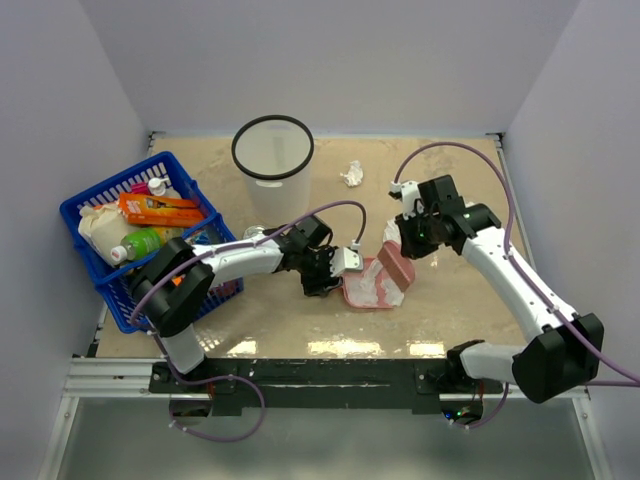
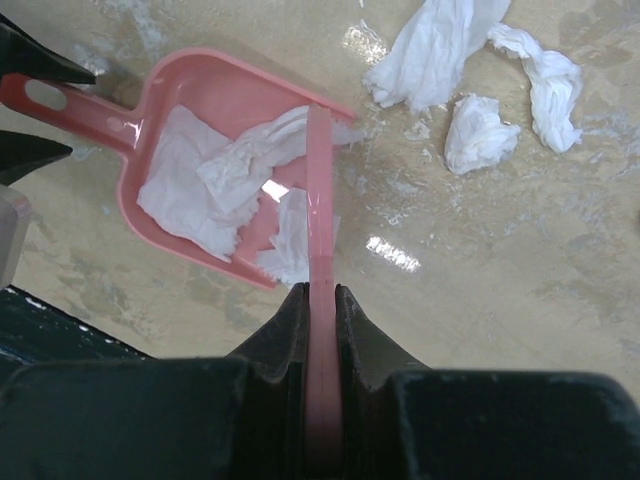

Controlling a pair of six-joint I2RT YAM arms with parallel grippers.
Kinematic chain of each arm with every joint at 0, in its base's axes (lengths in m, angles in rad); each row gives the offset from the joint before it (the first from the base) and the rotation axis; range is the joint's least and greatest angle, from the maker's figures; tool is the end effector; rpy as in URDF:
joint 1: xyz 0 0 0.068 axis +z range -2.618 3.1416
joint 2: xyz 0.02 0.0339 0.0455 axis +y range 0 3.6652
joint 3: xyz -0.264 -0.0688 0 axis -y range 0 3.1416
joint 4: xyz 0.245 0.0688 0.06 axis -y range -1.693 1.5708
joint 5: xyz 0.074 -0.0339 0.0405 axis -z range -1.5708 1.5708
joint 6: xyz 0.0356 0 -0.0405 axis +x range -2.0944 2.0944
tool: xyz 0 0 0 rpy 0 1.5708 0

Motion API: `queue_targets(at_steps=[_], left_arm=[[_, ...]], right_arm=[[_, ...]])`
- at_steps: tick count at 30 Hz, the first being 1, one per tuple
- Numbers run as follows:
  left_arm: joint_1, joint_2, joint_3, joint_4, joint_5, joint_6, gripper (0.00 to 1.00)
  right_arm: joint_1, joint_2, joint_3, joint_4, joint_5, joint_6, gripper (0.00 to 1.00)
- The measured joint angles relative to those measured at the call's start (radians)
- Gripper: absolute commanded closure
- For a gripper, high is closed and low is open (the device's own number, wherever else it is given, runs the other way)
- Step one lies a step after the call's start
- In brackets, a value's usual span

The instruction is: Sweep away the paper scraps from the table

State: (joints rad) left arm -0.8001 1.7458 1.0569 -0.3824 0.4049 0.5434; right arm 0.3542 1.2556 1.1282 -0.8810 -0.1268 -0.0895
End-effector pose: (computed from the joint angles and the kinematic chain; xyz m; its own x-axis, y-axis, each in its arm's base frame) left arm 0.2298 -0.2568 0.1704 -0.1145 0.8001 -0.5888 0.9931 0.1066 -0.0483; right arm 0.2302 0.0899 0.3004 -0.7539 -0.3733 -0.5406 -0.4766 0.8772 0.0589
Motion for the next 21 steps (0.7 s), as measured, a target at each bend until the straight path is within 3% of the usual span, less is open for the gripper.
queue_targets(at_steps=[4, 21], left_arm=[[0.0, -0.021, -0.008, -0.001, 0.003, 0.0, 0.51], [0.0, -0.022, -0.008, 0.001, 0.002, -0.01, 0.66]], right_arm=[[0.0, 0.023, 0.0, 0.021, -0.019, 0.02, 1.0], [0.0, 0.083, 0.083, 0.025, -0.056, 0.064, 1.0]])
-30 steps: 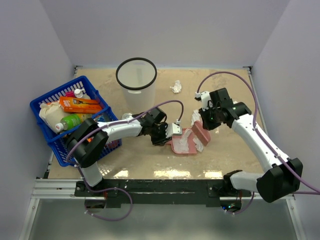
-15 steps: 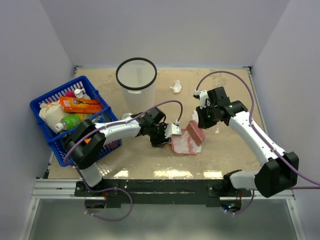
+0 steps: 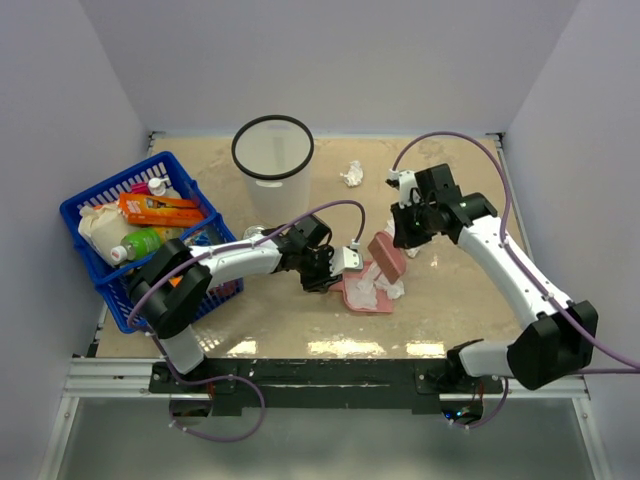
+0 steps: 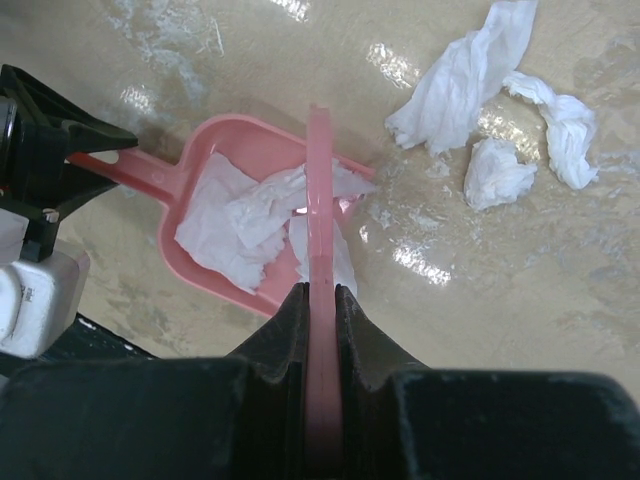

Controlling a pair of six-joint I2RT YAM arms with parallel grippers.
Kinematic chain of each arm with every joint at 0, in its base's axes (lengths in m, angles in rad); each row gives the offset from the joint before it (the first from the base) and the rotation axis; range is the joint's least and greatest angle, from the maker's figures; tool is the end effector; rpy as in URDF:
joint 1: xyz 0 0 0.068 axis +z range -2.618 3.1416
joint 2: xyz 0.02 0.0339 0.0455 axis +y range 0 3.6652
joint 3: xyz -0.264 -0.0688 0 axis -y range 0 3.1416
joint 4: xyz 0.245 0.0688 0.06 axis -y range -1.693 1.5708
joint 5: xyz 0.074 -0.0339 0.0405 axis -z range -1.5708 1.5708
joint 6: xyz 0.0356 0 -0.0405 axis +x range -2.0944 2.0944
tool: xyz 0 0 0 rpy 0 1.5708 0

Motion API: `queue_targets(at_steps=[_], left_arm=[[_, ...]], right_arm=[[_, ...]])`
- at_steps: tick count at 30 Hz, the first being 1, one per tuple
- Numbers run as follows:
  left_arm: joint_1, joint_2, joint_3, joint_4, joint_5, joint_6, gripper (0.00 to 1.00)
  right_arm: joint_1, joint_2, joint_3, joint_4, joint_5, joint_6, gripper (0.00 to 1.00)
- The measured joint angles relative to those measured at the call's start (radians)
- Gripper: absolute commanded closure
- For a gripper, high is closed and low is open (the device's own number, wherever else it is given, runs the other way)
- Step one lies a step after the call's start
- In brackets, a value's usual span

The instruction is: Sweep away the paper scraps from the table

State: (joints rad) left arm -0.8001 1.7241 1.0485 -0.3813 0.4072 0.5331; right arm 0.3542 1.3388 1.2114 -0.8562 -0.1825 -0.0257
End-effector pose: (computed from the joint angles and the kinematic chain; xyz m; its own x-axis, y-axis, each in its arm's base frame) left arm 0.2278 -0.2548 0.1751 -0.1188 0.7922 -0.5986 0.9925 0.1131 -0.0472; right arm 0.2513 0.0998 0.3081 -0.7694 -0.3115 -0.5577 -0.4553 0.8798 0.1368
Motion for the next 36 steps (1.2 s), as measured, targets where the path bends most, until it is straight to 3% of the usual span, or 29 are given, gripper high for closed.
queue_targets(at_steps=[14, 19, 24, 31, 36], left_arm=[[0.0, 0.006, 0.004, 0.0, 0.0, -0.017, 0.73], [0.0, 0.006, 0.004, 0.0, 0.0, -0.018, 0.52], [0.0, 0.006, 0.004, 0.002, -0.003, -0.025, 0.45], [0.0, 0.006, 0.0, 0.028, -0.001, -0.023, 0.45], [0.0, 0.006, 0.0, 0.046, 0.012, -0.019, 0.56]], right_arm=[[-0.002, -0.069, 0.002, -0.057, 0.101, -0.026, 1.0], [-0.014, -0.069, 0.002, -0.056, -0.026, -0.011, 1.0], [-0.016, -0.069, 0.002, -0.056, -0.153, 0.002, 1.0], [-0.023, -0.056, 0.002, -0.047, -0.175, 0.027, 1.0], [-0.025, -0.029, 0.002, -0.018, -0.191, 0.054, 1.0]])
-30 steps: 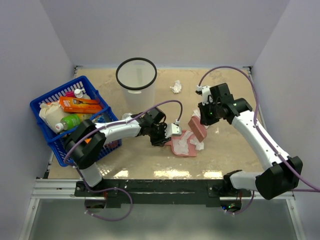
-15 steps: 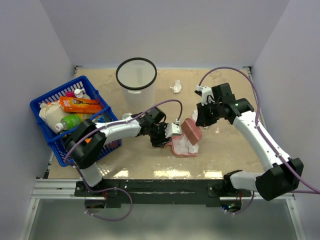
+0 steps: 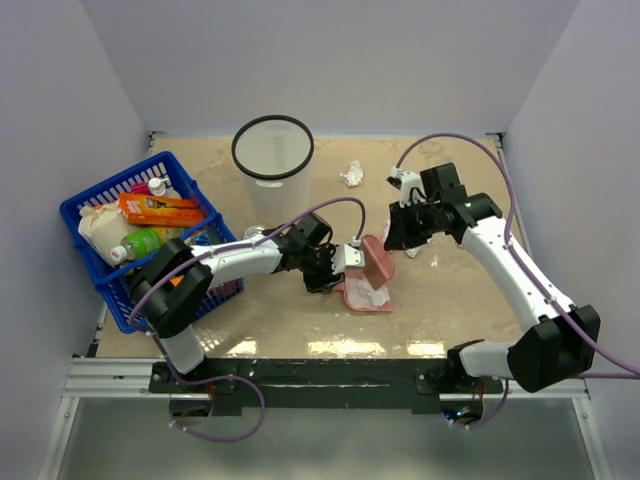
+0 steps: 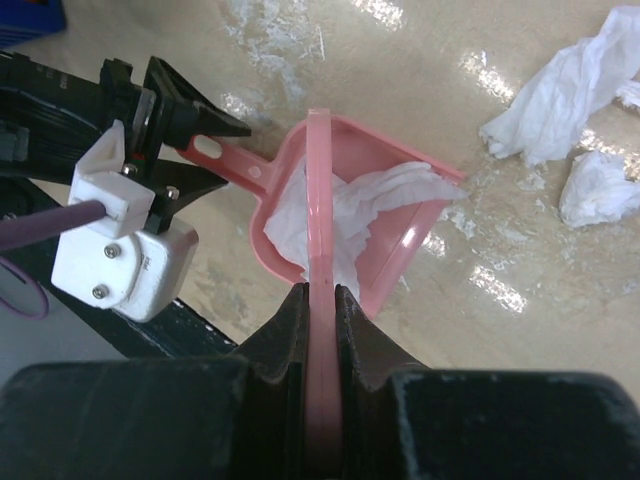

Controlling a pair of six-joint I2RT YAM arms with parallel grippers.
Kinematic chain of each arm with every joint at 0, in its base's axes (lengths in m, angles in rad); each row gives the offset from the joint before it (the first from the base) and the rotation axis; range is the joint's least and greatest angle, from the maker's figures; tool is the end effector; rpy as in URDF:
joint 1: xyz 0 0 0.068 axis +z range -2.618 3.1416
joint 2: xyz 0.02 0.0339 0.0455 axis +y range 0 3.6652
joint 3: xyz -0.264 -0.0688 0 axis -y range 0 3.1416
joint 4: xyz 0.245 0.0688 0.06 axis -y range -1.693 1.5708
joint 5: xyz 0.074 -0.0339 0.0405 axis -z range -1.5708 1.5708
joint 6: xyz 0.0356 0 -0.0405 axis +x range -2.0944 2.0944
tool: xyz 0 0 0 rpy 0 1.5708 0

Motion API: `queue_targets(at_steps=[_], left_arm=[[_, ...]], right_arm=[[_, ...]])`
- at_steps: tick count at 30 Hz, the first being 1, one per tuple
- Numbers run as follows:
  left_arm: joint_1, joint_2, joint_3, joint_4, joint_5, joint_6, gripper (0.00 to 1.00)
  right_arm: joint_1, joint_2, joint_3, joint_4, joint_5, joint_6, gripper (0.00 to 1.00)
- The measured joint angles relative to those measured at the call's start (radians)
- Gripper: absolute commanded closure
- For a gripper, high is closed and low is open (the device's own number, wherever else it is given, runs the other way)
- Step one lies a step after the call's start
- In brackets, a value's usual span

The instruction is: Sweep away the paper scraps from the table

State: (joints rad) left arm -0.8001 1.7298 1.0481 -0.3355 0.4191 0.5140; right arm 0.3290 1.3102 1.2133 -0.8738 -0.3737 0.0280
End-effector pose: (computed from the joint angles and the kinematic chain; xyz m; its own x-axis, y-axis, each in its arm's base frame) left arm 0.2305 -0.2582 0.1758 -0.1205 0.7688 -0.6280 0.9918 0.1204 -0.0429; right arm 0.2439 0.0970 0.3162 -0.7946 -0.2437 -0.5561 -0.4738 0.8216 0.3170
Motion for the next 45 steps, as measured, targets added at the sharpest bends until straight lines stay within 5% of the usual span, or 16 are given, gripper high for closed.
queue_targets(at_steps=[19, 33, 45], left_arm=[[0.0, 0.006, -0.009, 0.026, 0.033, 0.003, 0.99], [0.0, 0.007, -0.006, 0.012, 0.052, 0.007, 1.0], [0.021, -0.017, 0.077, -0.082, 0.087, 0.032, 1.0]], right_arm=[[-0.074, 0.096, 0.009, 0.089, -0.093, 0.09, 1.0], [-0.117, 0.241, 0.308, 0.132, -0.069, 0.108, 1.0], [-0.145, 0.275, 0.386, 0.136, 0.277, 0.062, 1.0]])
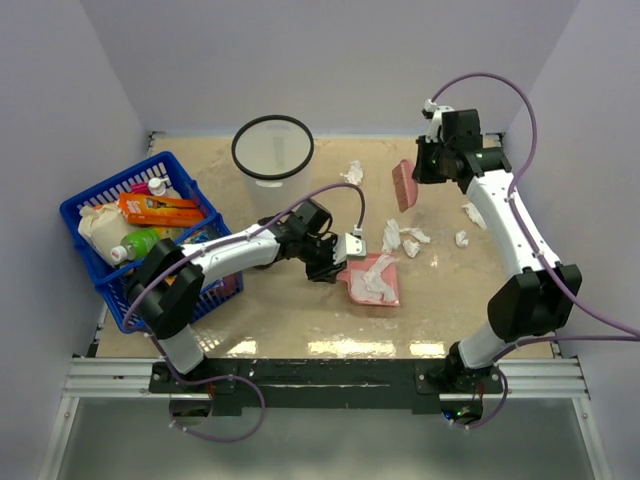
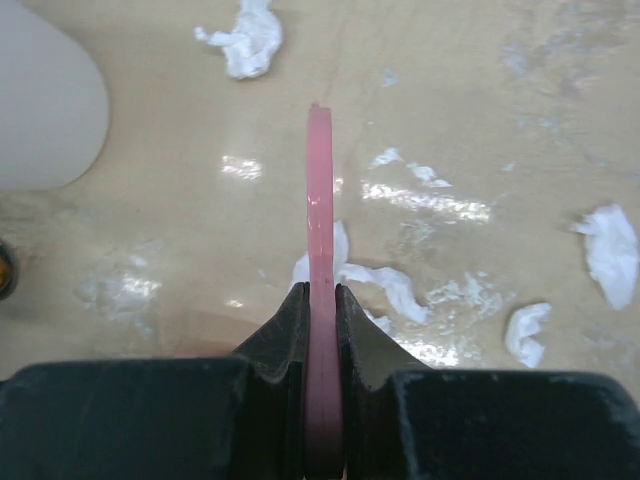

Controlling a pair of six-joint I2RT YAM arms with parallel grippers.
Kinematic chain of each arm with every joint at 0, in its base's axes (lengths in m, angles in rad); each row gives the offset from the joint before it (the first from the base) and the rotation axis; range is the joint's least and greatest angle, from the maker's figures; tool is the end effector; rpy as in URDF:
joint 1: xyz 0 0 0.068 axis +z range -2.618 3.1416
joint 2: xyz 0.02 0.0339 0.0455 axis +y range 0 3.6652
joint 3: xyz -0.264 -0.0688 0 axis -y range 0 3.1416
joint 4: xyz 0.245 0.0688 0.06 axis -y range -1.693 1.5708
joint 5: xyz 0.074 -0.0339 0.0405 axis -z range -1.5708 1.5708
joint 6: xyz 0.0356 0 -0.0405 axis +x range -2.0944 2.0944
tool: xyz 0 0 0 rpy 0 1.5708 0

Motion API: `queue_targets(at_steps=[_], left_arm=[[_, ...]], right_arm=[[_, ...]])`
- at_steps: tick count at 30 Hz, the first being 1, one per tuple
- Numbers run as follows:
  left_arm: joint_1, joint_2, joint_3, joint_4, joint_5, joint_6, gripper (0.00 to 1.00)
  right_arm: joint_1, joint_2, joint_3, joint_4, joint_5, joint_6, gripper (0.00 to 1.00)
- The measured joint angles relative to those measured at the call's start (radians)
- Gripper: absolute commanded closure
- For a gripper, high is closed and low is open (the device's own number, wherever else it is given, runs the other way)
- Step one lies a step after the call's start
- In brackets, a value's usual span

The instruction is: Sweep away the paper scraps from the table

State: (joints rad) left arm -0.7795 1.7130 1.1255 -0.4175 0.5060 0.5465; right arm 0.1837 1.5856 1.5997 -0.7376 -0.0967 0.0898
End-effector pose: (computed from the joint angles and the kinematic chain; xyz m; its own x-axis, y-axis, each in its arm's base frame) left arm 0.2375 -0.2590 0.2002 -0.0974 0.7354 -0.6706 0.9952 0.0671 -0.0710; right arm 0.3435 0.0673 0.3685 -0.6709 -0.0339 -0.7407 -0.1936 0.9723 0.1309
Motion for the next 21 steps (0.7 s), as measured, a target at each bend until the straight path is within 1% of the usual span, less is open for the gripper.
queue_targets(at_steps=[7, 12, 21], left_arm=[[0.034, -0.019, 0.102, -0.075, 0.034, 0.0, 1.0], [0.069, -0.04, 0.186, -0.137, 0.056, -0.002, 1.0], [0.153, -0.064, 0.383, -0.259, 0.097, -0.007, 1.0]], right_arm=[[-0.064, 0.015, 0.007, 0.01, 0.13, -0.009, 1.0], [-0.103, 0.012, -0.003, 0.021, 0.14, -0.01, 1.0], [-0.112, -0.018, -0.11, 0.024, 0.132, -0.009, 1.0]])
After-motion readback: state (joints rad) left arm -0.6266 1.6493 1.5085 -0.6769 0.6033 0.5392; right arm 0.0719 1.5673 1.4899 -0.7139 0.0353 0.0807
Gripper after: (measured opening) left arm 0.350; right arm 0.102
